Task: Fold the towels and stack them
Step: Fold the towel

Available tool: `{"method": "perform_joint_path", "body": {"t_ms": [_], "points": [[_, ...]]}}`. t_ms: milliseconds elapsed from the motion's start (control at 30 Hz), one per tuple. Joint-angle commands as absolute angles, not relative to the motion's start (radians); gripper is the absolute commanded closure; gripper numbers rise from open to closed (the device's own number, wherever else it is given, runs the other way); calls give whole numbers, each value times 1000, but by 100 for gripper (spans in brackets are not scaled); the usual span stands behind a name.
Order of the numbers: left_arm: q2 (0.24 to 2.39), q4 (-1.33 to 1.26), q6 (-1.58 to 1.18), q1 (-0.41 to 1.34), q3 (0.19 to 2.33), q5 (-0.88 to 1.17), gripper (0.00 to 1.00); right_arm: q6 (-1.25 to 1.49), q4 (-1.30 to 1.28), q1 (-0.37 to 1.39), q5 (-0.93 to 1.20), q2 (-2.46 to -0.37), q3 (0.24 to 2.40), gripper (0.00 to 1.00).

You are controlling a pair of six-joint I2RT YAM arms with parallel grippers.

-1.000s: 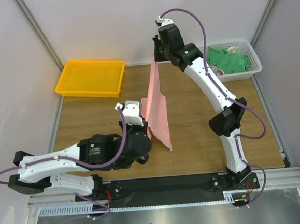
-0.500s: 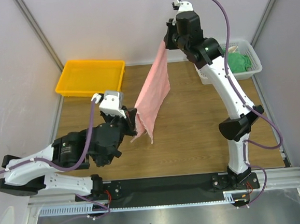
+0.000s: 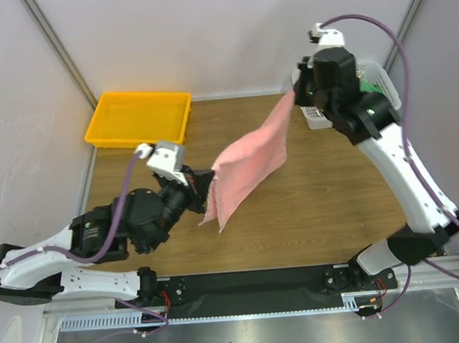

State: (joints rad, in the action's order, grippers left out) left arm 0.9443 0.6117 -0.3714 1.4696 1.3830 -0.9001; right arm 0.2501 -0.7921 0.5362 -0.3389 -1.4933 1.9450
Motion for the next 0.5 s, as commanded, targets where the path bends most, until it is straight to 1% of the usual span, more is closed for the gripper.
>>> {"method": "perform_joint_path", "body": {"t_ms": [0,33,167,233,367,400,467], "points": [[974,575,-357,1470,1393,-735,100,247,-806,537,-429,-1323,1908,100],[966,568,-371,1470,1372,-720,100,250,-836,538,-442,-1274,1910,100],[890,534,-428,1470,1307,-701,100,267,-955,548,-477,-1183,1882,100],[839,534,-463,1468,1272,-760,100,276,-1000,549,-511,-1158,1836,100],[764,528,-540,1431,1195,-833,100,304,-1035,516,-532,-1187,1734,100],[749,526,-570,1377,1175,-828,100,308,-1034,479,-525,-1204,1718,100],[706,496,-594,1291,1109,-743,100,311,-1020,433,-479,-1254,1669,100]]}}
